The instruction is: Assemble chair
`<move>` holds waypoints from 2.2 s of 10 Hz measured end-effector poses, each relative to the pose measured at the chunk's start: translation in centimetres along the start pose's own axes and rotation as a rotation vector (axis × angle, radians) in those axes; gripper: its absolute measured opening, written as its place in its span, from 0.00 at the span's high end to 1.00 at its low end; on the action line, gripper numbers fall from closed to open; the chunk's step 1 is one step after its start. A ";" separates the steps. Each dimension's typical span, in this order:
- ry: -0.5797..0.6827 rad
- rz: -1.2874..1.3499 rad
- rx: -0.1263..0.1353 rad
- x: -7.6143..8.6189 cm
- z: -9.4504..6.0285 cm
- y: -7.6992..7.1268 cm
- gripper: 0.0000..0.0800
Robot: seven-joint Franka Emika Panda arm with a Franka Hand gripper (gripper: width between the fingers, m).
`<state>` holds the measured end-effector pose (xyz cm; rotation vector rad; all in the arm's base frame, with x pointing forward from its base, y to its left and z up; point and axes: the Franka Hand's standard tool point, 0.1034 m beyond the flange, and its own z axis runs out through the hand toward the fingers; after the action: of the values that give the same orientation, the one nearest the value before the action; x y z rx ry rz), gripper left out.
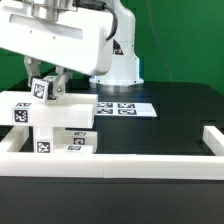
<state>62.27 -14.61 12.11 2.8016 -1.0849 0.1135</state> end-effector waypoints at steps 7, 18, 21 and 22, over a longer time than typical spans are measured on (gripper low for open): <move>-0.012 0.455 0.021 -0.2 0.0 -0.5 0.64; 0.006 -0.252 0.017 -0.6 0.0 -1.3 0.19; 0.008 -0.460 0.015 -0.5 0.0 -1.1 0.19; 0.009 -0.534 0.015 -0.4 0.0 -1.1 0.19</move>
Offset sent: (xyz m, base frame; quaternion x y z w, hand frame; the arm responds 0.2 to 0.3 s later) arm -0.0014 -0.0004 -0.0031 -0.0055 -0.0007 0.1985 0.9801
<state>62.69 -13.53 11.92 2.9855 -0.3058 0.0757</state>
